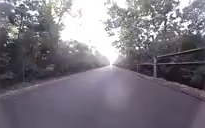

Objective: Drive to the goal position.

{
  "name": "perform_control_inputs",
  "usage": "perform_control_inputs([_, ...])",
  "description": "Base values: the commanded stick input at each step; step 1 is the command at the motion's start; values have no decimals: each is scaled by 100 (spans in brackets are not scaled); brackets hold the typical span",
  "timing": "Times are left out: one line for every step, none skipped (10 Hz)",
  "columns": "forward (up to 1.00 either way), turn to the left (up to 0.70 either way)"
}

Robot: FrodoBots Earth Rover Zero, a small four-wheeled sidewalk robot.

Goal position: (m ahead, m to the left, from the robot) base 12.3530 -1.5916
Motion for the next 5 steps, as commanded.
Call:
perform_control_inputs([100,0])
perform_control_inputs([100,0])
perform_control_inputs([100,0])
perform_control_inputs([100,0])
perform_control_inputs([100,0])
